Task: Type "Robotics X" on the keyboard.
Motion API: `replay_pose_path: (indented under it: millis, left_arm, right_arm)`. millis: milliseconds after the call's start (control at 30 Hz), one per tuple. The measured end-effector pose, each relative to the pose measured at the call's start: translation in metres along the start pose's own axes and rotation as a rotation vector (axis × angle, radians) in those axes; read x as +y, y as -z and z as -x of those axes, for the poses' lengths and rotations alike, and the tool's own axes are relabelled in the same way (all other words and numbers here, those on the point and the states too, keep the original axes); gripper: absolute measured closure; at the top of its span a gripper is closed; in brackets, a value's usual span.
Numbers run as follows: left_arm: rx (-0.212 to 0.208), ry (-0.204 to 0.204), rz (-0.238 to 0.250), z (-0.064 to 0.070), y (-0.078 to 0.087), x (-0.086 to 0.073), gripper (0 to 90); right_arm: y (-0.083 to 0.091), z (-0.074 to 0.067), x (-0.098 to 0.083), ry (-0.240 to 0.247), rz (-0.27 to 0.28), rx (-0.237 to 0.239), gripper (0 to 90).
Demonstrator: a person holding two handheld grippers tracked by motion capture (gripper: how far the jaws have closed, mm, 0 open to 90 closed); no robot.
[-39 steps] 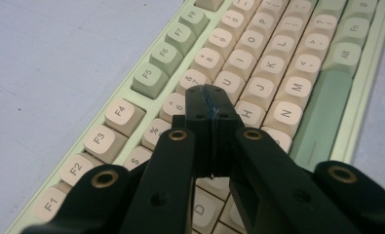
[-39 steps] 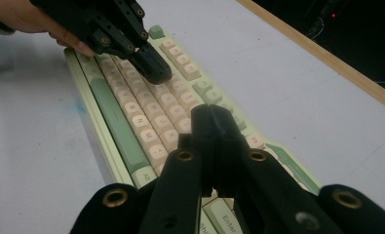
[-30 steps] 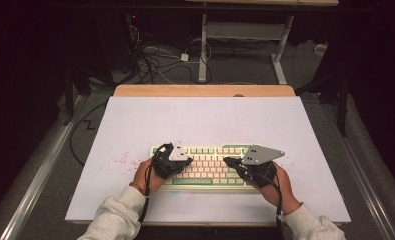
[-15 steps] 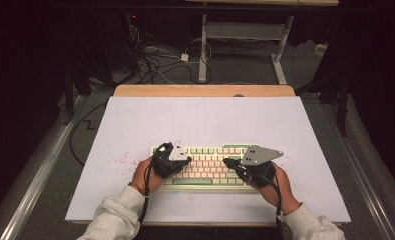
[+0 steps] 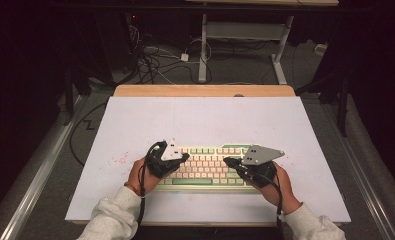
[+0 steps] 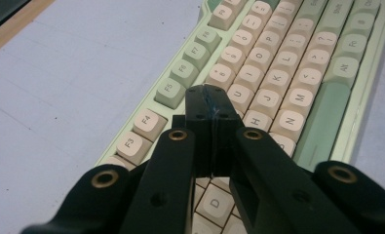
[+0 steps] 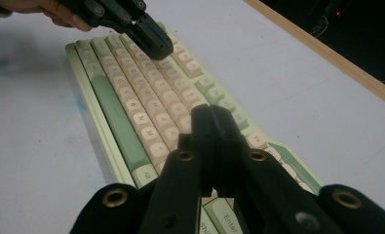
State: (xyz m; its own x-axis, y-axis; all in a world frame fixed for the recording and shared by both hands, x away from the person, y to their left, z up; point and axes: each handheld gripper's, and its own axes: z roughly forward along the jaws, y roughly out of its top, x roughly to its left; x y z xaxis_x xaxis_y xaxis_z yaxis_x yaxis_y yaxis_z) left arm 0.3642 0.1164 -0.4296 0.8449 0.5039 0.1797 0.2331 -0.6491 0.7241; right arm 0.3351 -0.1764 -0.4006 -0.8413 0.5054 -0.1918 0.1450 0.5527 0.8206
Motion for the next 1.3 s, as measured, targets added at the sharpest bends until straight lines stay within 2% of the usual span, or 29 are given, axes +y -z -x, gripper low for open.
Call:
replay_pose_path:
  millis: [333, 700, 1100, 1300]
  left_arm:
    - [0.019, -0.004, 0.033, 0.000, 0.013, -0.004, 87.5]
    - [0.044, 0.000, 0.062, 0.001, 0.025, -0.010, 87.5]
    - [0.071, 0.012, 0.055, 0.000, 0.040, -0.032, 87.5]
    - [0.086, 0.041, 0.054, -0.001, 0.051, -0.047, 87.5]
  right_arm:
    - [-0.001, 0.001, -0.001, -0.003, -0.004, -0.003, 90.0]
    - [-0.009, 0.001, 0.000, -0.006, -0.017, 0.004, 90.0]
    - [-0.032, -0.003, 0.003, 0.009, -0.054, 0.024, 90.0]
    - [-0.047, -0.005, 0.004, 0.018, -0.081, 0.034, 90.0]
